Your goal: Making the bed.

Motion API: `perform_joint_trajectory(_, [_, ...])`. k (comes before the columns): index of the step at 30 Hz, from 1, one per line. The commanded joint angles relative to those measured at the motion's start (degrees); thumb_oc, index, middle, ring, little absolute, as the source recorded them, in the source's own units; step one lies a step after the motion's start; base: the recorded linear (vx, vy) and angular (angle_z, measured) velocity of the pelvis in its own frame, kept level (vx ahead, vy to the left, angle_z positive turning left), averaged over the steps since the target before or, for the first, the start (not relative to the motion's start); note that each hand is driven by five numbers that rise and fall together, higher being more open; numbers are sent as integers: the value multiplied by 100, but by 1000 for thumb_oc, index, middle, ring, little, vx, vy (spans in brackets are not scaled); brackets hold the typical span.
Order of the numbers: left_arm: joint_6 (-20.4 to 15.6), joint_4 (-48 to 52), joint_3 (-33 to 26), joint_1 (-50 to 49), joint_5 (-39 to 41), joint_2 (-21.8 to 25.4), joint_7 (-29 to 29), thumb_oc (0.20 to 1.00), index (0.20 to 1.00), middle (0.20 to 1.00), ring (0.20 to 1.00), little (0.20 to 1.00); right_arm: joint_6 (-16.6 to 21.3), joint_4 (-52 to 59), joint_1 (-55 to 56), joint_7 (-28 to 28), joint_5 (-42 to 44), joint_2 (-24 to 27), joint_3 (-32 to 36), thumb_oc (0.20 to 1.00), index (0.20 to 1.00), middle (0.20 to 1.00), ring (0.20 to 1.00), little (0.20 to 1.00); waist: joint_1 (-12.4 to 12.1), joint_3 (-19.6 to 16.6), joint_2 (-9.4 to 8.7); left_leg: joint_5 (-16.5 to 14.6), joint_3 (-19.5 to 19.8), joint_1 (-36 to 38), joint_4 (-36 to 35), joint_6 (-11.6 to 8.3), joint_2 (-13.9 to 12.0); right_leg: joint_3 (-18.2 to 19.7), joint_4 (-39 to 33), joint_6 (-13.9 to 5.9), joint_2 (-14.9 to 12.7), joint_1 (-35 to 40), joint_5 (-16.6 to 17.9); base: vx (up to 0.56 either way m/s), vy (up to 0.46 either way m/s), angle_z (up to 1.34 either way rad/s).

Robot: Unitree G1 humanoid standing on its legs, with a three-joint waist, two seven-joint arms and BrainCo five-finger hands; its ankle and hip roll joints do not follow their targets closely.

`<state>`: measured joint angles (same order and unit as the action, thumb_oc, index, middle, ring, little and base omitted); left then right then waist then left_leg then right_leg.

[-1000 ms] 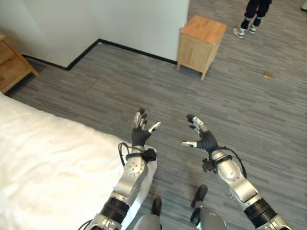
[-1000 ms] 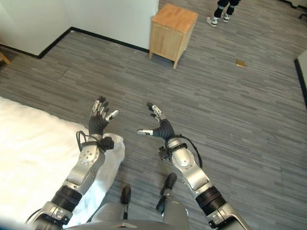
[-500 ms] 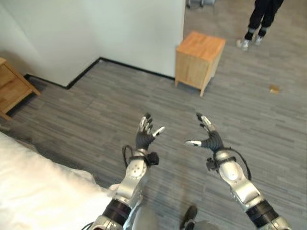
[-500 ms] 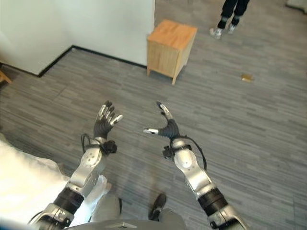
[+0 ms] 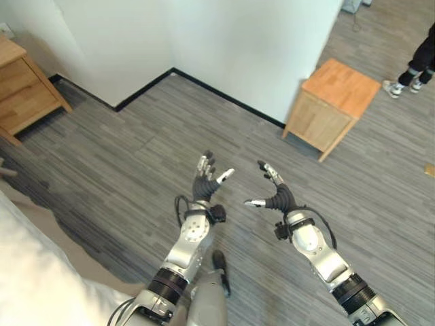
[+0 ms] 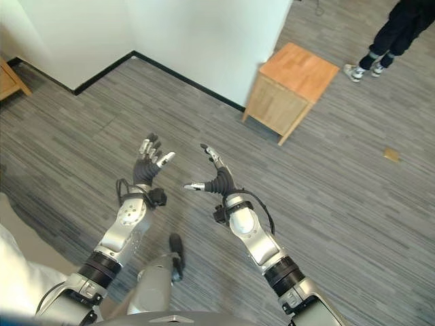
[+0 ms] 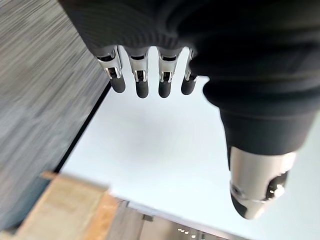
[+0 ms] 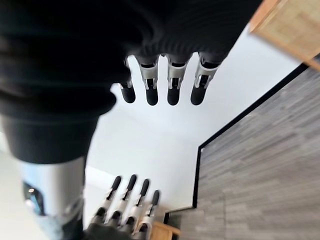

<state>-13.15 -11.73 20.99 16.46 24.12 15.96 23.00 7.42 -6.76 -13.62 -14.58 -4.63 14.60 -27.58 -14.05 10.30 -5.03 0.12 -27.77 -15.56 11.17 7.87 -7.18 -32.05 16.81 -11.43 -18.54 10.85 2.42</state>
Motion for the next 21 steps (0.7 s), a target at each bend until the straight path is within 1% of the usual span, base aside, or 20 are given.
perform_joint_trajectory(1, [-217, 374, 380, 335, -200, 99, 16, 1000, 1000, 1000, 1000, 1000, 224, 397, -493, -216, -534, 214, 298, 1000, 1000, 1000, 1000, 1000, -118, -21, 161, 163, 843, 958, -1617, -610, -314, 529, 1056, -161, 219, -914, 318, 403, 317, 107])
perform_joint_trajectory(2, [-261, 373, 319, 321, -183, 132, 34, 1000, 1000, 1000, 1000, 1000, 197, 485, -504, -209, -632, 288, 371, 1000, 1000, 1000, 1000, 1000, -103, 13, 203, 87, 1133, 1020, -1617, -624, -256, 645, 1003, -93, 355, -1201, 106, 330, 121, 157])
perform_joint_trajectory(3, [-306, 361, 283, 288, -159, 132, 40, 1000, 1000, 1000, 1000, 1000, 169, 528, -510, -202, -690, 322, 418, 1000, 1000, 1000, 1000, 1000, -108, 35, 202, 14, 1398, 1041, -1617, -652, -167, 583, 760, -63, 372, -1356, -22, 339, 31, 188])
perform_joint_trajectory(4, [-337, 357, 289, 262, -142, 119, 23, 1000, 1000, 1000, 1000, 1000, 161, 526, -491, -217, -733, 339, 437, 1000, 1000, 1000, 1000, 1000, -82, 29, 202, -31, 1653, 1034, -1617, -669, -76, 436, 456, -52, 362, -1394, -49, 382, -19, 216])
perform_joint_trajectory(5, [-350, 329, 273, 246, -121, 126, -5, 1000, 1000, 1000, 1000, 1000, 176, 515, -511, -242, -695, 312, 452, 1000, 1000, 1000, 1000, 1000, -120, 8, 185, -97, 1928, 1017, -1617, -694, -2, 382, 80, 46, 468, -1444, -232, 460, -65, 223])
perform_joint_trajectory(6, [-375, 327, 253, 197, -94, 148, -97, 1000, 1000, 1000, 1000, 1000, 162, 516, -540, -266, -671, 275, 502, 1000, 1000, 1000, 1000, 1000, -149, -17, 135, -194, 2253, 1032, -1617, -756, 104, 577, -537, 155, 615, -1567, -400, 625, -54, 253])
perform_joint_trajectory(7, [-398, 298, 287, 132, -64, 124, -218, 1000, 1000, 1000, 1000, 1000, 154, 530, -536, -283, -703, 306, 526, 1000, 1000, 1000, 1000, 1000, -77, -45, 74, -331, 2800, 1125, -1617, -818, 314, 1121, -1428, 225, 972, -1688, -383, 644, -27, 227])
perform_joint_trajectory(8, [-416, 207, 288, 115, -33, 94, -250, 1000, 1000, 1000, 1000, 1000, 159, 495, -562, -283, -701, 330, 514, 1000, 1000, 1000, 1000, 1000, -13, -65, 72, -448, 3117, 1215, -1617, -837, 415, 1412, -1800, 225, 1081, -1840, -277, 628, 12, 246])
perform_joint_trajectory(9, [-426, 168, 280, 94, 1, 83, -280, 1000, 1000, 1000, 1000, 1000, 166, 483, -612, -269, -712, 350, 468, 1000, 1000, 1000, 1000, 1000, 9, -92, 90, -540, 3370, 1321, -1617, -850, 442, 1538, -2036, 206, 1107, -1952, -153, 551, 20, 258])
perform_joint_trajectory(10, [-434, 148, 253, 62, 13, 92, -306, 1000, 1000, 1000, 1000, 1000, 172, 469, -627, -258, -723, 392, 434, 1000, 1000, 1000, 1000, 1000, 50, -129, 128, -641, 3604, 1442, -1617, -855, 443, 1613, -2124, 158, 1092, -2193, -16, 531, 12, 271])
perform_joint_trajectory(11, [-438, 142, 243, 24, 51, 96, -357, 1000, 1000, 1000, 1000, 1000, 156, 459, -622, -245, -731, 427, 419, 1000, 1000, 1000, 1000, 1000, 103, -148, 136, -652, 3792, 1522, -1617, -869, 475, 1646, -2147, 103, 1013, -2431, 141, 540, -18, 223])
perform_joint_trajectory(12, [-447, 132, 229, 0, 68, 128, -398, 1000, 1000, 1000, 1000, 1000, 147, 450, -597, -232, -733, 450, 415, 1000, 1000, 1000, 1000, 1000, 157, -166, 181, -704, 3949, 1614, -1617, -896, 435, 1619, -2137, 63, 975, -2577, 224, 520, -39, 201])
perform_joint_trajectory(13, [-434, 127, 203, -36, 73, 190, -449, 1000, 1000, 1000, 1000, 1000, 116, 401, -576, -210, -739, 460, 415, 1000, 1000, 1000, 1000, 1000, 205, -172, 228, -813, 4094, 1760, -1617, -947, 366, 1527, -2119, 38, 900, -2697, 322, 536, -97, 216])
perform_joint_trajectory(14, [-437, 136, 184, -70, 112, 229, -520, 1000, 1000, 1000, 1000, 1000, 97, 366, -556, -211, -746, 456, 408, 1000, 1000, 1000, 1000, 1000, 252, -184, 256, -930, 4238, 1892, -1617, -997, 284, 1373, -2135, 42, 882, -2631, 356, 559, -126, 215])
perform_joint_trajectory(15, [-437, 126, 136, -143, 84, 266, -570, 1000, 1000, 1000, 1000, 1000, 86, 336, -517, -170, -725, 435, 385, 1000, 1000, 1000, 1000, 1000, 290, -224, 212, -1125, 4326, 2054, -1617, -1004, 245, 1339, -2181, 68, 832, -2536, 414, 549, -130, 187])
perform_joint_trajectory(17, [-462, 137, 28, -401, 7, 301, -600, 1000, 1000, 1000, 1000, 1000, 79, 223, -389, -56, -682, 383, 352, 1000, 1000, 1000, 1000, 1000, 351, -355, 155, -1324, 4386, 2385, -1617, -1039, 166, 1294, -2181, 47, 796, -2384, 552, 604, -88, 182])
perform_joint_trajectory(18, [-467, 148, -63, -563, 7, 318, -616, 1000, 1000, 1000, 1000, 1000, 88, 156, -303, 34, -638, 369, 303, 1000, 1000, 1000, 1000, 1000, 380, -410, 169, -1348, 4222, 2576, -1617, -1174, 45, 1203, -2181, 50, 791, -2191, 545, 544, -17, 169])
perform_joint_trajectory(19, [-462, 155, -132, -694, -26, 307, -619, 1000, 1000, 1000, 1000, 1000, 90, 114, -226, 95, -606, 372, 278, 1000, 1000, 1000, 1000, 1000, 376, -400, 185, -1130, 3926, 2554, -1274, -1356, -14, 1067, -2181, 56, 721, -1988, 554, 353, 30, 109])
perform_joint_trajectory(20, [-453, 164, -177, -770, -84, 280, -643, 1000, 1000, 1000, 1000, 1000, 90, 117, -187, 170, -572, 417, 265, 1000, 1000, 1000, 1000, 1000, 357, -320, 150, -820, 3495, 2207, -530, -1547, 23, 939, -2181, 73, 588, -1743, 543, 219, 35, 55])
perform_joint_trajectory(21, [-451, 176, -243, -808, -141, 272, -638, 1000, 1000, 1000, 1000, 1000, 105, 150, -166, 196, -540, 482, 254, 1000, 1000, 1000, 1000, 1000, 317, -235, 122, -678, 2968, 1709, 346, -1644, -150, 832, -2181, 117, 528, -1518, 417, 154, -46, 23])
